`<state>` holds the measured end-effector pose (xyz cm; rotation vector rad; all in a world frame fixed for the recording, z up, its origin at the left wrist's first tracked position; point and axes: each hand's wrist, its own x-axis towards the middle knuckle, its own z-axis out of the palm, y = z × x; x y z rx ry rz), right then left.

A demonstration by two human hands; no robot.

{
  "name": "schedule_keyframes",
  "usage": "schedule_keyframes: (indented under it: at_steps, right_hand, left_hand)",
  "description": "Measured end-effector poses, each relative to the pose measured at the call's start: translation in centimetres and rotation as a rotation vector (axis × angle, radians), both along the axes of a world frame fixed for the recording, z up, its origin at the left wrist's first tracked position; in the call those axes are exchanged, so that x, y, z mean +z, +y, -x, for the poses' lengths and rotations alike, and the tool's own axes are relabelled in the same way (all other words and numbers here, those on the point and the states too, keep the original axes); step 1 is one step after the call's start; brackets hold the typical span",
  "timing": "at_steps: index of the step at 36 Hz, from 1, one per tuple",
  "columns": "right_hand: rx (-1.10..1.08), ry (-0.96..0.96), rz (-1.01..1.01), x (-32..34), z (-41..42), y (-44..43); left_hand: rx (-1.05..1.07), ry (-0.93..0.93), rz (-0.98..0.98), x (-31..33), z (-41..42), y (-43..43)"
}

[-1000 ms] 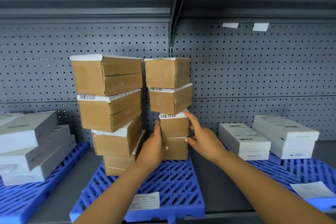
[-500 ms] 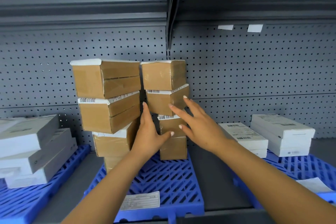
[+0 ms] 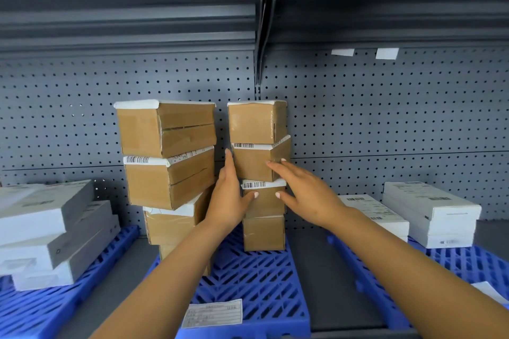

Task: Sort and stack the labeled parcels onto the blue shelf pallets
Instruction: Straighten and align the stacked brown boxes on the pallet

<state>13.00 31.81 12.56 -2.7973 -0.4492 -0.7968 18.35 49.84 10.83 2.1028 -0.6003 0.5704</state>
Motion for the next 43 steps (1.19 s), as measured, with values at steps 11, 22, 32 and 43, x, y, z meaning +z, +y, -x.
schedule_keyframes:
  at_steps: [11,22,32,43]
  right_hand:
    - [0.044,0.026,-0.081,-0.2,0.5,-1.8]
    - [0.063,0.041,-0.132,-0.5,0.8,-1.2]
    - [0.030,0.055,-0.093,-0.3,0.1,-0.8]
    - [-0.017,-0.131,-0.080,1.3,1.2,-0.7]
  left_hand:
    - [-0.016,-0.038,-0.059,-0.2,0.2,-0.4]
    - [0.007,-0.090,0.011,-0.8,1.2,0.2]
    - [0.032,-0.123,-0.127,-0.8,0.9,0.1]
    - [0.037,-0.261,-0.131,0.2,1.6,0.2]
